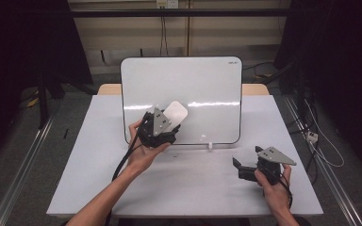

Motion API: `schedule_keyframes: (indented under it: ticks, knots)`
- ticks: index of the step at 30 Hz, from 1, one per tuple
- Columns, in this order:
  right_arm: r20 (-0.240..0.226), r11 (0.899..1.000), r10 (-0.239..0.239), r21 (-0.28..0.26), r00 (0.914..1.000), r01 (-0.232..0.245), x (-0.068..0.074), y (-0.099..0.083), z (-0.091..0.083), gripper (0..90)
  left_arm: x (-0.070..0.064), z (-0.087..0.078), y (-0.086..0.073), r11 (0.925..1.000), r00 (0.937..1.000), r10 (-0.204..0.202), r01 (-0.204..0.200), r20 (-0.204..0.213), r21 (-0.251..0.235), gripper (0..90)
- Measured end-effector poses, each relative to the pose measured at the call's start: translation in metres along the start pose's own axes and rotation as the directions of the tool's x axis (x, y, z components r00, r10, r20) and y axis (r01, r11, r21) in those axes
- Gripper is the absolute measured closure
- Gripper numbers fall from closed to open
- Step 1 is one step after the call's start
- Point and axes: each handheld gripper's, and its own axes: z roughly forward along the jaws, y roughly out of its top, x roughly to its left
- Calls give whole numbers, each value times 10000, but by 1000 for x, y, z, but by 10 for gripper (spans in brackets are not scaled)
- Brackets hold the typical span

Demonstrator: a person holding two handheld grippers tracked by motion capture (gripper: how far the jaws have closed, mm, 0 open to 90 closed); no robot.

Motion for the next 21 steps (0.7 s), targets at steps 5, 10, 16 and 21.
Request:
schedule_keyframes:
  ticks: [5, 10, 16, 21]
  knots:
    - [107, 10000, 18, -69, 9999, -17, -3, -1, -4, 47, 2, -6, -4, 10000, 9999, -67, 67, -137, 42, 312]
    - [150, 9999, 77, -108, 9999, -75, -6, -3, -6, 47, 6, -13, -2, 9998, 9996, -195, 196, -217, 48, 312]
    - [60, 9999, 74, -95, 10000, -73, -7, -3, -5, 47, 13, -20, -4, 9996, 9987, -267, 268, -424, 14, 312]
    - [65, 9999, 66, -118, 10000, -65, -6, -3, -6, 47, 19, -26, -11, 9989, 9974, -456, 459, -566, 43, 312]
